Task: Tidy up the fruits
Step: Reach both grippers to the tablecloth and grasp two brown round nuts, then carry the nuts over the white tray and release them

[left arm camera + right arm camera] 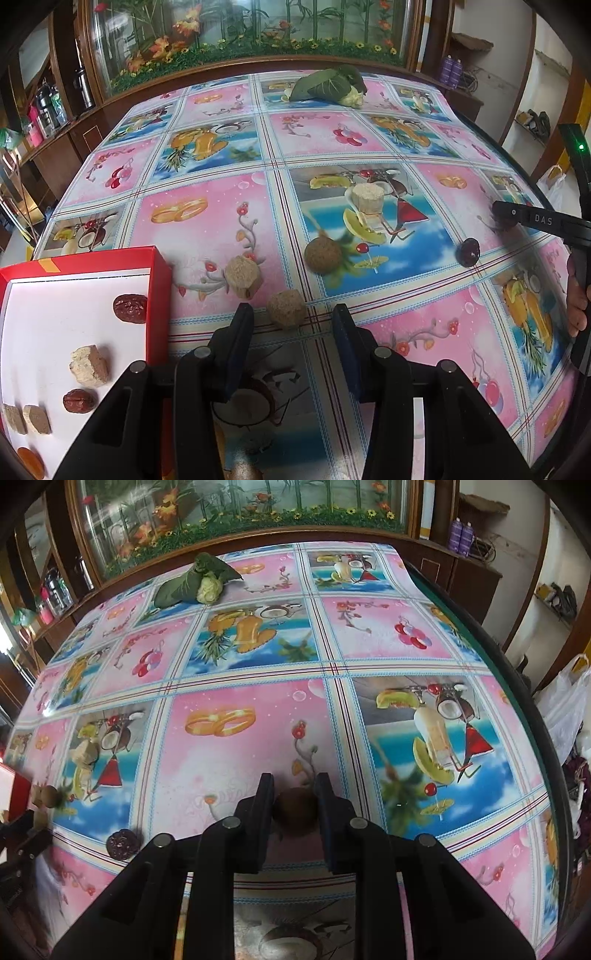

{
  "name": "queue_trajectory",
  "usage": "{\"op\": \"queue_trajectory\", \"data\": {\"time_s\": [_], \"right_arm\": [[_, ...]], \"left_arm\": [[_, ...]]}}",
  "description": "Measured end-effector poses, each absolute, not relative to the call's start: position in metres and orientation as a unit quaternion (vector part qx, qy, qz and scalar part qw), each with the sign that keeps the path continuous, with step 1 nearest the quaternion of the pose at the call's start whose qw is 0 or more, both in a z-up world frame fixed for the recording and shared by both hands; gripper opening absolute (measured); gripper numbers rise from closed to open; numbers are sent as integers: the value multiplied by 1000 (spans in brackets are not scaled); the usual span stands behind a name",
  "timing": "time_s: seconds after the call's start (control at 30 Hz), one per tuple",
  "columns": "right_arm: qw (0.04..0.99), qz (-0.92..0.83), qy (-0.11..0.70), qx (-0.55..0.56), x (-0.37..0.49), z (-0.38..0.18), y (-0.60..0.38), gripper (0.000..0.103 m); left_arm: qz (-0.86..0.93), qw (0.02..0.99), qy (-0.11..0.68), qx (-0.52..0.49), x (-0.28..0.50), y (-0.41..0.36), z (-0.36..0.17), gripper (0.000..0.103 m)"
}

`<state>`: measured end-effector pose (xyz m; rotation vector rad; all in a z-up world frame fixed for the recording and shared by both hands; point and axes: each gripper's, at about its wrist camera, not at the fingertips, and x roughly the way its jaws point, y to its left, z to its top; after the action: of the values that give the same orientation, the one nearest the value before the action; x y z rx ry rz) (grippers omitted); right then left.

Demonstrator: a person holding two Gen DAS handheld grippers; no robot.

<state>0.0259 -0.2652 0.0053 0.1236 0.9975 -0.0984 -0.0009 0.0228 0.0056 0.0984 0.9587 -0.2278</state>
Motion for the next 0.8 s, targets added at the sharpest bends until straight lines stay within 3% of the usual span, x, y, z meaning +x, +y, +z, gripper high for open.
{"op": "queue_trajectory", "data": {"time_s": [0.07,0.17,0.57,0.8], "right_arm": [[875,-46,476,71,25,7,-266,24],[880,-47,467,76,23,10,-266,24],[910,-18,399,108,12,37,-256,24],[919,58,373,110,3,45,-198,24]], "left_arm": [[-109,881,458,47,-1,23,5,41],[-111,882,456,48,-2,21,7,21],[-113,899,421,32,-29,30,38,21],[-90,915,393,36,-57,66,68,21]]}}
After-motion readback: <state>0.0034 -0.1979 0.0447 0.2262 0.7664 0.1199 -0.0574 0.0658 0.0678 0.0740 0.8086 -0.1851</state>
